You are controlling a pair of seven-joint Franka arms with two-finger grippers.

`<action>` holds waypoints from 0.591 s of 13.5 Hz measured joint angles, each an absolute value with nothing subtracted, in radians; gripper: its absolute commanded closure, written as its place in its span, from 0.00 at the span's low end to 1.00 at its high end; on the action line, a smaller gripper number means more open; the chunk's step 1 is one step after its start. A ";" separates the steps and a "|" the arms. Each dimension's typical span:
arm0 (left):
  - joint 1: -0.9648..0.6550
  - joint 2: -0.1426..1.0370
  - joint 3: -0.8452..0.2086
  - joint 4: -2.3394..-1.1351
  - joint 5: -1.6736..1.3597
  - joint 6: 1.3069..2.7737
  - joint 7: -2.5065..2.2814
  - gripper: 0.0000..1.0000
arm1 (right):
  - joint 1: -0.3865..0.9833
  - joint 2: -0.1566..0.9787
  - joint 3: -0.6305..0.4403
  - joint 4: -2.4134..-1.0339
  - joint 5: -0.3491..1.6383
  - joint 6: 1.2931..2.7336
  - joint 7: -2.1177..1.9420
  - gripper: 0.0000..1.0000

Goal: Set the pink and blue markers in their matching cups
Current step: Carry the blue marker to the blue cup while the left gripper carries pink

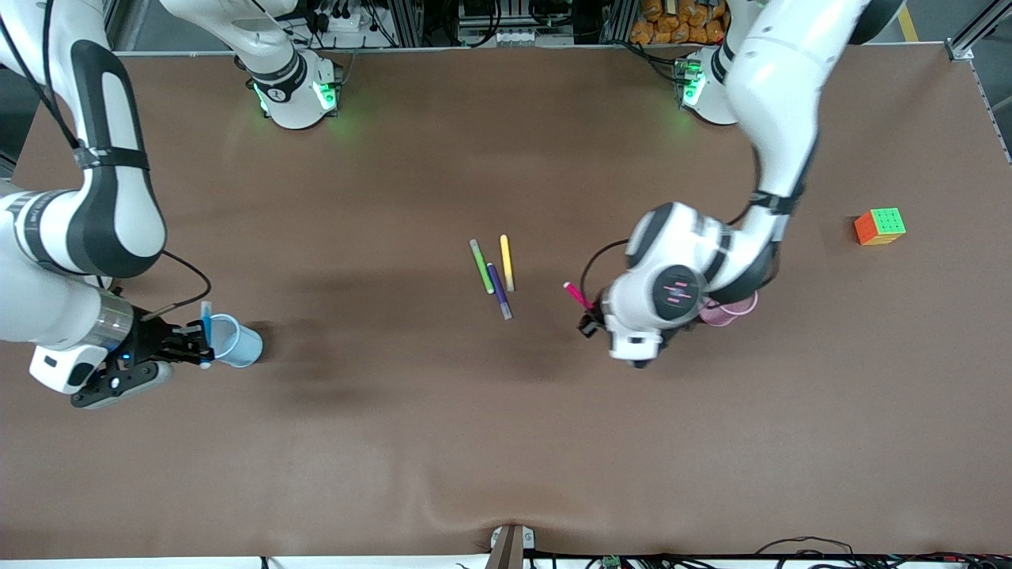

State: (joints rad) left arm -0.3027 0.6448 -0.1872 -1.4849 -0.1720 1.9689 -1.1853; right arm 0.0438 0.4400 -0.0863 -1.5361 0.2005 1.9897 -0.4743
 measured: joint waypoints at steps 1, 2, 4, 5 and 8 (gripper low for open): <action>-0.266 0.625 -0.189 -1.485 -0.210 1.940 -1.151 1.00 | 0.042 0.440 -0.086 -1.538 0.201 2.000 -0.484 1.00; -0.232 0.609 -0.190 -1.485 -0.243 1.909 -1.116 1.00 | 0.042 0.439 -0.085 -1.542 0.201 2.019 -0.490 1.00; -0.170 0.591 -0.191 -1.485 -0.284 1.851 -1.050 1.00 | 0.040 0.439 -0.083 -1.558 0.201 2.075 -0.519 1.00; -0.143 0.589 -0.192 -1.485 -0.300 1.832 -1.020 1.00 | 0.035 0.439 -0.083 -1.568 0.201 2.101 -0.535 1.00; -0.051 0.588 -0.193 -1.486 -0.369 1.751 -0.882 1.00 | 0.005 0.438 -0.083 -1.587 0.252 2.136 -0.603 1.00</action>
State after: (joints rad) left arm -0.0510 0.5877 -0.1926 -1.4858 -0.3692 1.7509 -0.8816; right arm 0.0045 0.4376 -0.0835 -1.5865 0.2518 2.1358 -0.6030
